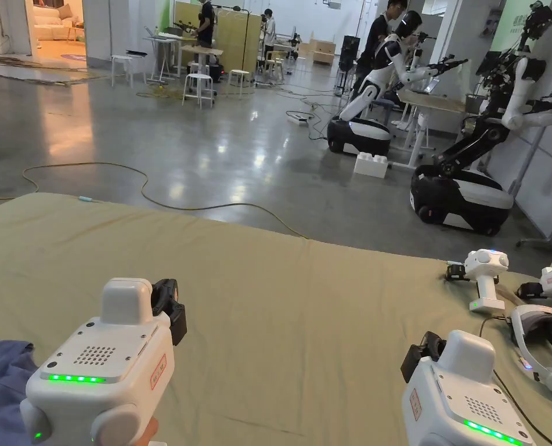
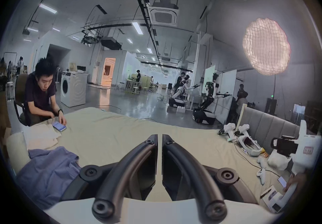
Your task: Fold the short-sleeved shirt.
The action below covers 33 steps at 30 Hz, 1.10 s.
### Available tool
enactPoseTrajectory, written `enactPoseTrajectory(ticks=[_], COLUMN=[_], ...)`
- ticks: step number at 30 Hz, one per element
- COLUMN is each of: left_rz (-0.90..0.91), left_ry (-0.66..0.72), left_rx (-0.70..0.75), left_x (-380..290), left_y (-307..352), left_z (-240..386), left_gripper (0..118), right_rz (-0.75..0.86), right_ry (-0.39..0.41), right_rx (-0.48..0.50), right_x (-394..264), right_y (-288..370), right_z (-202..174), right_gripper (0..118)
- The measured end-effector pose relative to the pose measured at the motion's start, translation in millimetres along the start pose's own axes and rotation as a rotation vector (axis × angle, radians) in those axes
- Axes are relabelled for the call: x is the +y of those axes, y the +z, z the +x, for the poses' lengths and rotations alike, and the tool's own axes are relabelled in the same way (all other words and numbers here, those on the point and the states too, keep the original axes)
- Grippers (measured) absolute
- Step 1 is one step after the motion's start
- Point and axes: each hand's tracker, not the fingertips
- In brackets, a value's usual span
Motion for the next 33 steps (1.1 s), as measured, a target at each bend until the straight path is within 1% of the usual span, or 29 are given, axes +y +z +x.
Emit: enactPoseTrajectory(ticks=[2,6,9,12,18,22,23,26,27,29,31,32,33], left_rz=[-0.019,-0.092,-0.151,-0.236,-0.417,-0.521,-0.555,-0.640,-0.649,-0.685,-0.733,-0.740,-0.745], left_ry=[0.001,-0.062,-0.045,-0.043,-0.022,-0.062,-0.063,-0.050,-0.032,0.029,0.093,0.125,0.142], left_rx=[-0.007,0.027,0.019,0.073,0.167,0.232,0.253,0.306,0.316,0.307,0.268,0.245,0.250], left_x=[1.7,4.2,4.1,1.8,-6.8,-19.2,-25.3,-37.0,-40.6,-49.1,-57.9,-63.7,-70.2], left_y=[-0.9,-0.1,-0.4,0.9,26.0,40.5,40.4,42.5,43.4,42.0,39.9,38.0,34.0], left_z=[-1.3,0.4,-13.8,-34.8,-102.7,-163.9,-187.4,-230.5,-242.0,-267.6,-283.0,-289.5,-295.8], left_gripper=[6,6,6,6,6,6,7,13,19,46,80,83,83], right_rz=[0.005,0.026,0.021,0.018,-0.034,-0.070,-0.080,-0.105,-0.112,-0.124,-0.139,-0.149,-0.158], right_ry=[0.046,0.141,0.176,0.213,0.252,0.261,0.262,0.275,0.280,0.288,0.296,0.300,0.302], right_rx=[0.001,0.022,0.040,0.062,0.112,0.136,0.144,0.162,0.167,0.174,0.177,0.180,0.181], right_x=[-5.2,-5.0,-5.1,-9.8,-26.4,-38.8,-41.9,-50.3,-52.6,-57.6,-62.2,-64.5,-66.8], right_y=[0.0,5.2,6.0,5.4,2.6,-2.6,-4.2,-7.9,-8.9,-10.6,-11.9,-12.8,-13.5], right_z=[-5.4,-14.2,-20.5,-27.5,-44.8,-55.6,-58.7,-66.6,-68.8,-73.0,-76.0,-77.5,-78.9], right_gripper=[0,0,0,0,0,0,0,0,0,0,0,0,0])
